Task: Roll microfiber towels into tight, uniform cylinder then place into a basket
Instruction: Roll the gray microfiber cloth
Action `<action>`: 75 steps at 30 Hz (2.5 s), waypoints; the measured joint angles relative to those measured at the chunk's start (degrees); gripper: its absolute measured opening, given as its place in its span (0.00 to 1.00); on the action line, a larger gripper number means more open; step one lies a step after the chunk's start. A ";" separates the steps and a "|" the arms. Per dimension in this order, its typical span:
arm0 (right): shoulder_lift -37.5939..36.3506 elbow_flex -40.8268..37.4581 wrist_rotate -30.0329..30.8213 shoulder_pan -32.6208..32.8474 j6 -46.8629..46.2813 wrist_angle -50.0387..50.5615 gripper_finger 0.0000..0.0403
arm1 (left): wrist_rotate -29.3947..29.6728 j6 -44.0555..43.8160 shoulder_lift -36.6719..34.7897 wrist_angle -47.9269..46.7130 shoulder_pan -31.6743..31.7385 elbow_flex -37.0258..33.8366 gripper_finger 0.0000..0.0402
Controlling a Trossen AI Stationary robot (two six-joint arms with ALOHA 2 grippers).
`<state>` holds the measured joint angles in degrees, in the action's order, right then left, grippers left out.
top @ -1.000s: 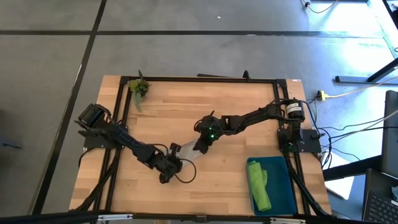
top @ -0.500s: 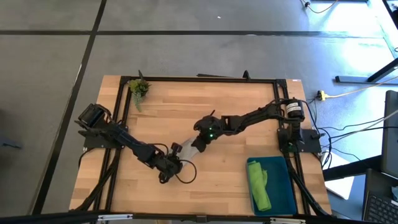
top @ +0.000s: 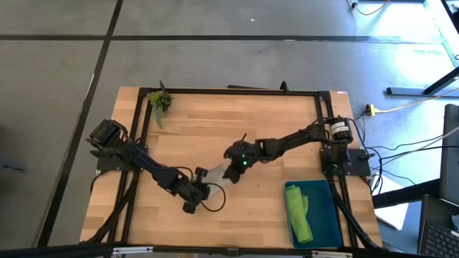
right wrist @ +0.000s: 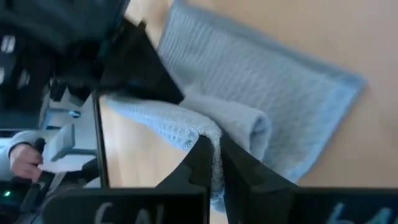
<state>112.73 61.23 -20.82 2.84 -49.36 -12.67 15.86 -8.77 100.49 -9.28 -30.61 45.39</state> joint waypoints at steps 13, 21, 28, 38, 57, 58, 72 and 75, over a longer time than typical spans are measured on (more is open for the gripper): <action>-0.02 0.02 2.23 8.20 -7.23 -1.80 0.04 | -3.32 -2.59 -0.13 1.28 -1.71 0.00 0.00; -0.04 0.11 6.76 6.81 -7.35 -6.25 0.04 | -5.09 1.89 0.35 2.68 -2.84 0.00 0.00; 0.13 0.11 8.25 4.02 -4.75 -4.92 0.04 | -5.09 4.45 1.24 4.33 -2.84 0.15 0.00; 3.36 0.22 9.30 2.06 -2.66 -4.40 0.04 | -5.03 4.82 1.29 4.68 -2.80 0.15 0.00; 7.14 0.37 11.69 1.32 -1.18 -4.53 0.04 | -3.17 4.20 1.42 4.98 -2.78 0.15 0.00; 7.17 0.37 11.69 1.32 -1.12 -4.58 0.04 | -2.83 3.38 1.45 5.02 -2.80 0.15 0.00; 7.39 0.18 13.09 0.99 -0.45 -5.08 0.04 | 3.56 -4.69 -0.83 2.73 -2.86 -0.42 0.07; 7.39 0.17 13.05 1.02 -0.42 -5.10 0.04 | 3.93 -6.15 -0.85 2.65 -2.84 -0.39 0.13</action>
<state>120.11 61.41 -7.77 3.86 -49.78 -17.77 19.79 -14.91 99.63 -6.63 -33.45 44.99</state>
